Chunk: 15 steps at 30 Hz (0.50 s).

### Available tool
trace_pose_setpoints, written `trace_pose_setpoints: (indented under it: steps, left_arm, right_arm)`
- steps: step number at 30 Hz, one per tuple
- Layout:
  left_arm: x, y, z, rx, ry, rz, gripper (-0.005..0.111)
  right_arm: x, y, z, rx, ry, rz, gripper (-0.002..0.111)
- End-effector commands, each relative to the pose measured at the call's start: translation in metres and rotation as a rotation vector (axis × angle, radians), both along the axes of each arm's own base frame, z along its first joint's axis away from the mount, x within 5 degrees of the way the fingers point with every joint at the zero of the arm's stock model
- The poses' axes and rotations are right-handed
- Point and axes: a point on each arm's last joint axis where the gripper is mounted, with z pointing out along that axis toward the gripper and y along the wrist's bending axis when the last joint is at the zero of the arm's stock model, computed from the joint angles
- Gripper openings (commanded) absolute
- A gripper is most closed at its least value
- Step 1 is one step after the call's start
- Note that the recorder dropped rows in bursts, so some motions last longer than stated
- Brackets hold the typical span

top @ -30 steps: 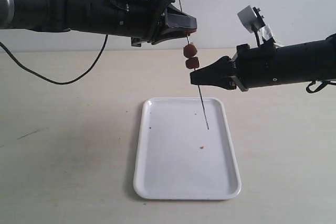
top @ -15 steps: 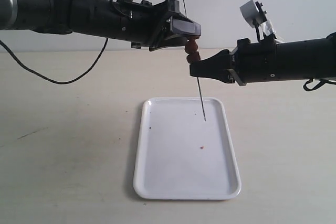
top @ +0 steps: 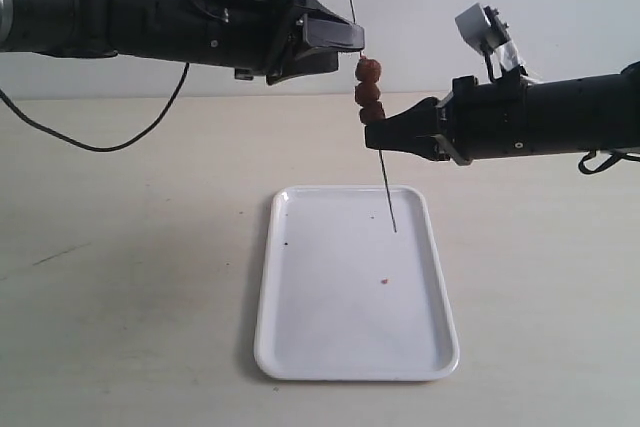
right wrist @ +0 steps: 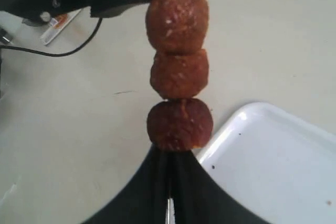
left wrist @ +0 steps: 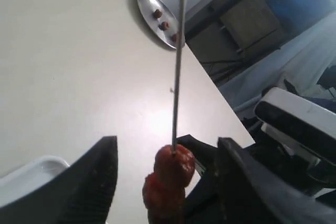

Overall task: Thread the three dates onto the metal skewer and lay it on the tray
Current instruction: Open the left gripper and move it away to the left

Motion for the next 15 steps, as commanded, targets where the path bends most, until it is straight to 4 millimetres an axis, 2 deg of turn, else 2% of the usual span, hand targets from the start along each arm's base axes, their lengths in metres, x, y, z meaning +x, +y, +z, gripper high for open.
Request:
trace_pose_setpoints:
  steps: [1,3,5,10,15]
  left_arm:
    - [-0.0030,0.0073,0.0168,-0.040,-0.051,-0.044,0.055]
    - [-0.0046,0.0084,0.0185,-0.044,-0.079,-0.071,0.052]
    - [-0.0073,0.0078,0.0190,-0.045,-0.107,-0.109,0.042]
    - [-0.0118,0.0073,0.0181,-0.033,-0.154,-0.172,0.000]
    - [-0.0111,0.0089,0.0151,-0.001,-0.173,-0.148,0.000]
  right_arm:
    - [0.0028,-0.0050,-0.0025,-0.040,0.031,-0.048,0.000]
    - [0.0027,-0.0056,-0.0039,-0.051,0.044,-0.054,0.000]
    - [0.0017,-0.0055,-0.0048,-0.051,0.065,-0.052,0.000]
    - [-0.0023,-0.0042,-0.0067,-0.050,0.118,-0.023,0.000]
    - [-0.0067,-0.0045,-0.0111,-0.075,0.180,-0.003,0.000]
